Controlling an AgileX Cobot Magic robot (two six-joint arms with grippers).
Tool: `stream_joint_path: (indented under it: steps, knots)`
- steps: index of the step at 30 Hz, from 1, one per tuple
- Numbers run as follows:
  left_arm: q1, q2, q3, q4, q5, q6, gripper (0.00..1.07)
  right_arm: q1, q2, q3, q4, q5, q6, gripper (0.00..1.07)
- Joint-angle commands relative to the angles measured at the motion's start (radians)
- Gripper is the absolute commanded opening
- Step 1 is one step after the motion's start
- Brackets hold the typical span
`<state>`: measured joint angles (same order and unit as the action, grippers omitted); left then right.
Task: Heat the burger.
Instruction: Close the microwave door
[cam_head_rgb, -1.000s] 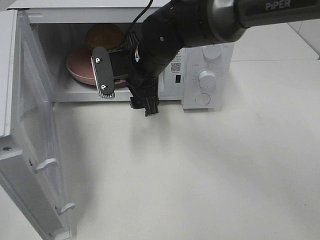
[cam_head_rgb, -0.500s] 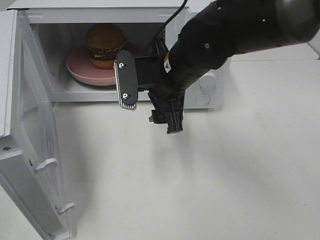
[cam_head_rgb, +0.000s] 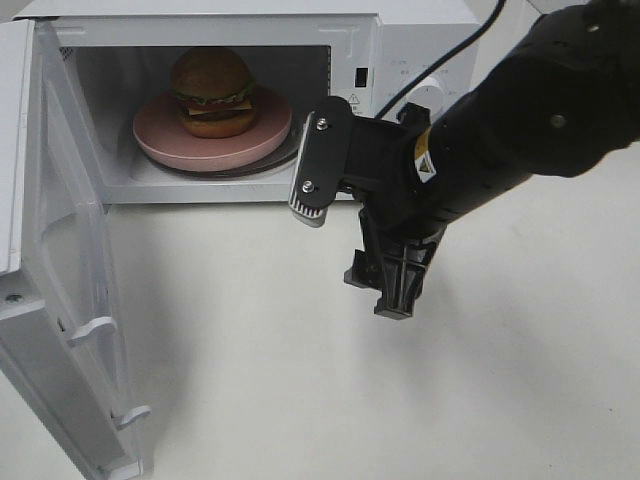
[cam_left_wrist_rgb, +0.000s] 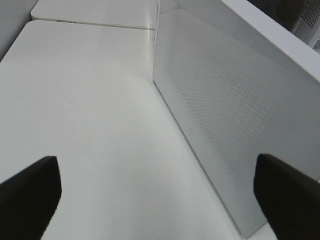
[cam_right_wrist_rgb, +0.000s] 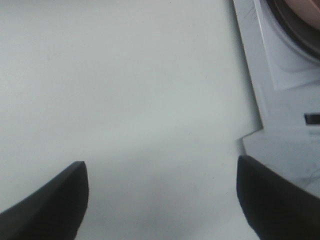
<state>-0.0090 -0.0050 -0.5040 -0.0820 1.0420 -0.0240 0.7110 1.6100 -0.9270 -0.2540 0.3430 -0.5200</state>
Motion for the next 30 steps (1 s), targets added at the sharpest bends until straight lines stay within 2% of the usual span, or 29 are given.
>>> stream_joint_path:
  steps: [1, 2, 4, 10, 12, 18, 20, 26, 30]
  knots:
    - [0.001, -0.021, 0.001, 0.001, -0.009, 0.000, 1.00, 0.000, -0.055, 0.046, 0.009, 0.033, 0.135, 0.76]
    - [0.001, -0.021, 0.001, 0.001, -0.009, 0.000, 1.00, 0.000, -0.055, 0.046, 0.009, 0.033, 0.135, 0.76]
    - [0.001, -0.021, 0.001, 0.001, -0.009, 0.000, 1.00, 0.000, -0.125, 0.096, 0.052, 0.069, 0.277, 0.76]
    - [0.001, -0.021, 0.001, 0.001, -0.009, 0.000, 1.00, 0.000, -0.195, 0.121, 0.084, 0.134, 0.412, 0.76]
    - [0.001, -0.021, 0.001, 0.001, -0.009, 0.000, 1.00, 0.000, -0.278, 0.121, 0.120, 0.272, 0.486, 0.76]
    - [0.001, -0.021, 0.001, 0.001, -0.009, 0.000, 1.00, 0.000, -0.352, 0.121, 0.153, 0.395, 0.501, 0.76]
    - [0.001, -0.021, 0.001, 0.001, -0.009, 0.000, 1.00, 0.000, -0.425, 0.121, 0.162, 0.514, 0.506, 0.76]
    - [0.001, -0.021, 0.001, 0.001, -0.009, 0.000, 1.00, 0.000, -0.501, 0.121, 0.162, 0.599, 0.520, 0.76]
    - [0.001, -0.021, 0.001, 0.001, -0.009, 0.000, 1.00, 0.000, -0.624, 0.121, 0.162, 0.700, 0.540, 0.76]
